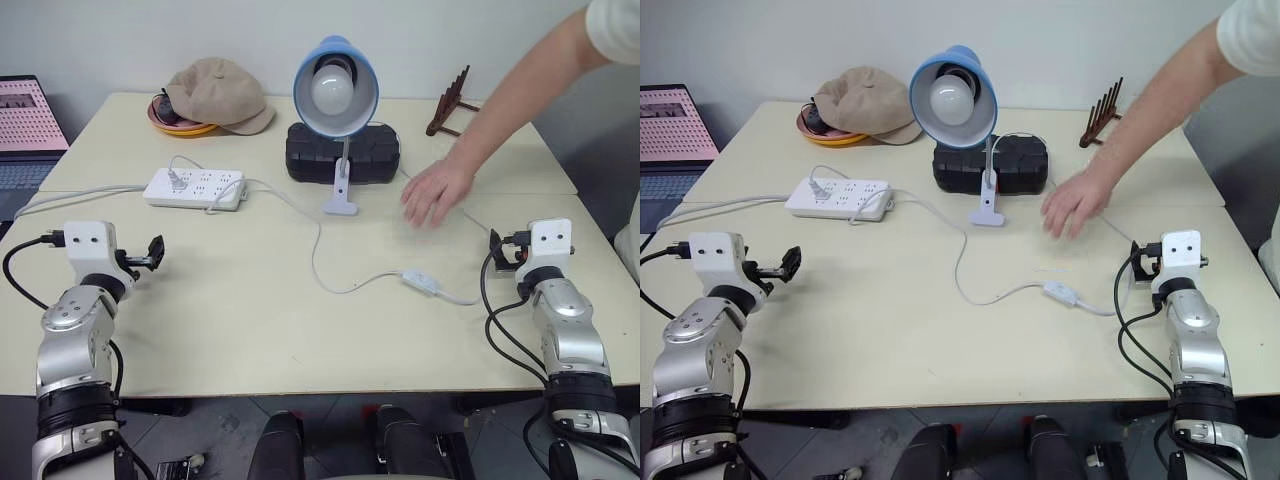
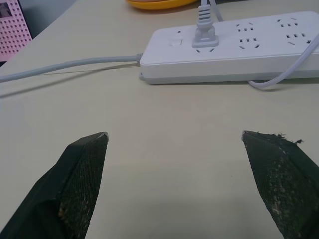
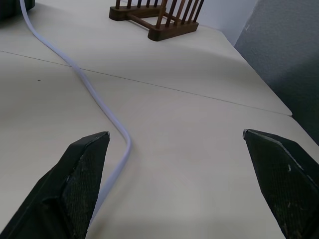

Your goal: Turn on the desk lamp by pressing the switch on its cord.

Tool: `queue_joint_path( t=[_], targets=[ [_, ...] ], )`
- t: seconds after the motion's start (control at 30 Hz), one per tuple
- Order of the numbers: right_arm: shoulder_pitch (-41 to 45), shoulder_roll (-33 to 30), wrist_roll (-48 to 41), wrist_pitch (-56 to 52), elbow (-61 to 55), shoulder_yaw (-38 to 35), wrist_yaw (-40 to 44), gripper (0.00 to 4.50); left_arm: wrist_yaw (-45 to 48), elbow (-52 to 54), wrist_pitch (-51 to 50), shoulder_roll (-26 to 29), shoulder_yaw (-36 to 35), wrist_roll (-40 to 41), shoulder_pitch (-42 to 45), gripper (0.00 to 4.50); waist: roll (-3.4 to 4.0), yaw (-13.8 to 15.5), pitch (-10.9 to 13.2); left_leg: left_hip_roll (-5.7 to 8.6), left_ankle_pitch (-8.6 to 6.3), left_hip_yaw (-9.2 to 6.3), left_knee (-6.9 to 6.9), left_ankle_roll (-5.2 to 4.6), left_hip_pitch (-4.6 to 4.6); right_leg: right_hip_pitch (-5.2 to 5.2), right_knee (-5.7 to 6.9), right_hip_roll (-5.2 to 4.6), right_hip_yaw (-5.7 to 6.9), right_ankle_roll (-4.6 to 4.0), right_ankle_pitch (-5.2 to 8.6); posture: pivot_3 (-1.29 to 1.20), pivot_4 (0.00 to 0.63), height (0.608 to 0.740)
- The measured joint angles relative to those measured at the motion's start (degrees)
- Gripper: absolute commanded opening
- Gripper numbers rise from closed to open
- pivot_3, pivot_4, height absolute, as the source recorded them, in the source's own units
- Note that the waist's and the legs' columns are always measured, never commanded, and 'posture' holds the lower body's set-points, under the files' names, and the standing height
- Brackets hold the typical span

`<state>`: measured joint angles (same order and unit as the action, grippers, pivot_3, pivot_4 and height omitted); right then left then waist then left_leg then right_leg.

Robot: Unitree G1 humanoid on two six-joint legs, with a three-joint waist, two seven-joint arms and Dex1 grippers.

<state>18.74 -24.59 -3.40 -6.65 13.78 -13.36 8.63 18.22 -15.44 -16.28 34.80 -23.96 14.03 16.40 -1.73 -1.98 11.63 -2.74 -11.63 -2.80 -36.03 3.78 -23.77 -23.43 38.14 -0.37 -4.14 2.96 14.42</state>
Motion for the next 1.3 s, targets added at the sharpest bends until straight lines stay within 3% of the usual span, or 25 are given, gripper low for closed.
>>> queue_joint_path(
  t=[0.3, 0.5, 0.77, 0.93, 1.1, 1.3],
  targets=[
    [-0.5, -0.2, 0.0, -0.4, -1.4, 0.0, 0.4, 4.49, 0.4, -0.4, 0.1, 0.2, 0.0, 0.2, 0.3, 4.5, 0.0, 0.0, 0.0, 0.0, 0.0, 0.0, 0.01, 0.0, 0.0, 0.0, 0.0, 0.0, 0.0, -0.01, 0.0, 0.0, 0.15, 0.74],
    [-1.9, -3.3, -1.7, -3.0, -4.8, 0.0, 5.3, 4.49, 2.2, -0.3, 0.3, 0.9, 0.5, -0.1, -0.4, 4.5, 0.0, 0.0, 0.0, 0.0, 0.0, 0.0, 0.01, 0.0, 0.0, 0.0, 0.0, 0.0, 0.01, 0.0, 0.01, 0.0, 0.15, 0.74],
    [-4.2, -19.6, -16.1, -17.6, -19.2, 2.4, 32.9, 4.49, 26.5, 14.3, -8.4, 13.8, 11.6, 4.9, 0.0, 4.5, 0.07, 0.1, 0.0, 0.0, 0.0, 0.0, 0.03, -0.01, 0.01, 0.06, -0.1, -0.01, 0.01, 0.2, 0.16, 0.0, 0.15, 0.74],
    [-4.0, -27.2, -20.6, -23.4, -22.1, 5.9, 45.7, 4.49, 38.4, 20.8, -16.4, 16.0, 18.5, 10.9, 5.4, 4.5, 0.06, 0.1, 0.0, -0.01, -0.01, -0.02, -0.04, -0.01, -0.01, 0.08, -0.09, 0.0, 0.04, 0.2, 0.18, 0.0, 0.15, 0.74],
    [-1.4, -24.0, -20.2, -24.1, -21.7, 11.9, 48.7, 4.49, 46.1, 26.9, -19.4, 13.6, 29.1, 12.7, 14.7, 4.5, 0.04, 0.0, 0.0, 0.0, 0.0, -0.01, -0.08, -0.01, 0.0, 0.08, -0.08, 0.02, 0.01, 0.24, 0.17, 0.0, 0.15, 0.74],
    [-1.0, -19.8, -18.0, -24.0, -19.6, 16.0, 47.5, 4.49, 48.0, 26.2, -17.1, 7.9, 36.7, 9.8, 19.2, 4.5, 0.05, -0.2, 0.0, 0.0, -0.01, -0.07, -0.06, -0.02, -0.06, 0.05, -0.08, 0.06, 0.02, 0.24, 0.18, 0.0, 0.15, 0.74]
  ],
)
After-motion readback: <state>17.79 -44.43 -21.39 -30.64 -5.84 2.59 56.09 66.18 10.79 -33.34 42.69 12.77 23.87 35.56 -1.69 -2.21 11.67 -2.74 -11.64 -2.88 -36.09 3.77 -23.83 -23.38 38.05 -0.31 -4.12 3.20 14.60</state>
